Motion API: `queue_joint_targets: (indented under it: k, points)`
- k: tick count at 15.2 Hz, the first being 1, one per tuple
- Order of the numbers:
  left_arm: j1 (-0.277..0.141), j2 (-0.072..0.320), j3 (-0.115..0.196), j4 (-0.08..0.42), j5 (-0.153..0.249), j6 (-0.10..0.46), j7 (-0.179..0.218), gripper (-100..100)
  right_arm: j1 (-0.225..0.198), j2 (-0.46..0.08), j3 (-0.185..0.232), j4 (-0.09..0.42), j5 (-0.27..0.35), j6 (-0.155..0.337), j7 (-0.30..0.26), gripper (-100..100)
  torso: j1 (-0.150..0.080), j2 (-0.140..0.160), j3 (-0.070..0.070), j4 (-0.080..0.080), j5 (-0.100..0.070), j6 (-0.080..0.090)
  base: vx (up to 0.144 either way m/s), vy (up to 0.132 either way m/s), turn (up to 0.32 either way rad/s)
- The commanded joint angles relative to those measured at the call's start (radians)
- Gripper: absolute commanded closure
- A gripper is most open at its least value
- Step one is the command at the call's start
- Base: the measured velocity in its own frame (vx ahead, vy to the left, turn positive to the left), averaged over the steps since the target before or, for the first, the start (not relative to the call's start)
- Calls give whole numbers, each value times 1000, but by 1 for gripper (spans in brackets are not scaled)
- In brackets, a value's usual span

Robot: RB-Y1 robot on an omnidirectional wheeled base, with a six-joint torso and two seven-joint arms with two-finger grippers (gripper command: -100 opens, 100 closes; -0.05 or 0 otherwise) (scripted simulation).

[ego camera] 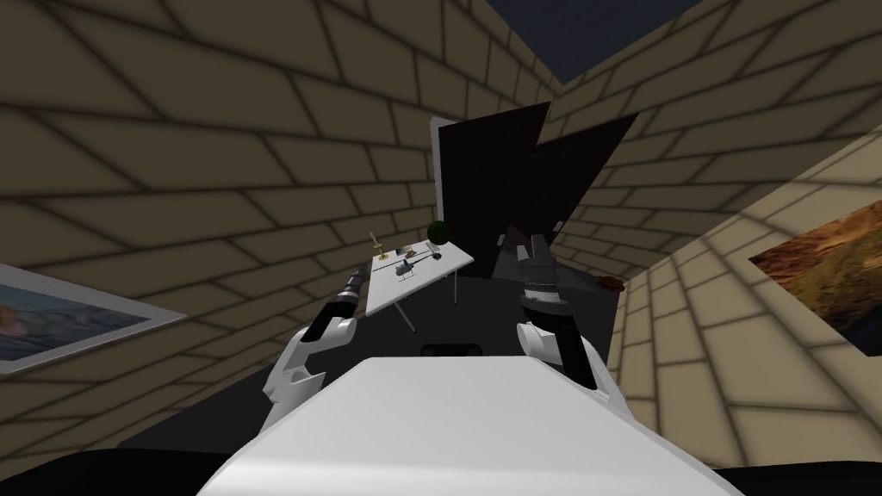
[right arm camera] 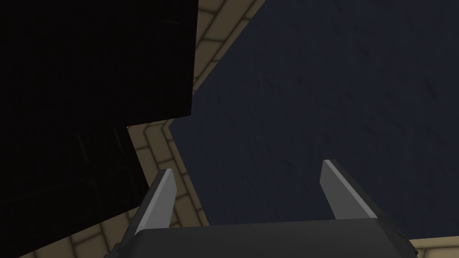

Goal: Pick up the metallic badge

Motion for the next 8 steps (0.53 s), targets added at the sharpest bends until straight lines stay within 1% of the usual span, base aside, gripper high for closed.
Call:
queue_joint_targets:
  k: [1,2,4,5,6,7,8]
  points:
    - [-3,2,5,2,2,44,-12,-100,0,0,0,0,0,0,0,0,0,0,0,0,0,0,-12,0,-69]
    - [-13,15,23,19,10,69,-41,-100,0,0,0,0,0,0,0,0,0,0,0,0,0,-1,-13,-6,-151]
    - [-13,15,23,19,10,111,-41,-100,0,0,0,0,0,0,0,0,0,0,0,0,0,0,-11,-4,-136]
    - [-13,15,23,19,10,111,-41,-100,0,0,0,0,0,0,0,0,0,0,0,0,0,-1,-5,0,-7]
    - [-24,27,40,36,18,147,-71,-100,0,0,0,0,0,0,0,0,0,0,0,0,0,-1,-5,-5,-177]
    - [-24,27,40,36,18,166,-71,-100,0,0,0,0,0,0,0,0,0,-1,0,0,0,0,-6,-3,-230]
    - [-24,27,40,36,18,177,-71,-100,0,0,0,0,0,0,0,0,0,-1,0,0,0,0,-4,2,-91]
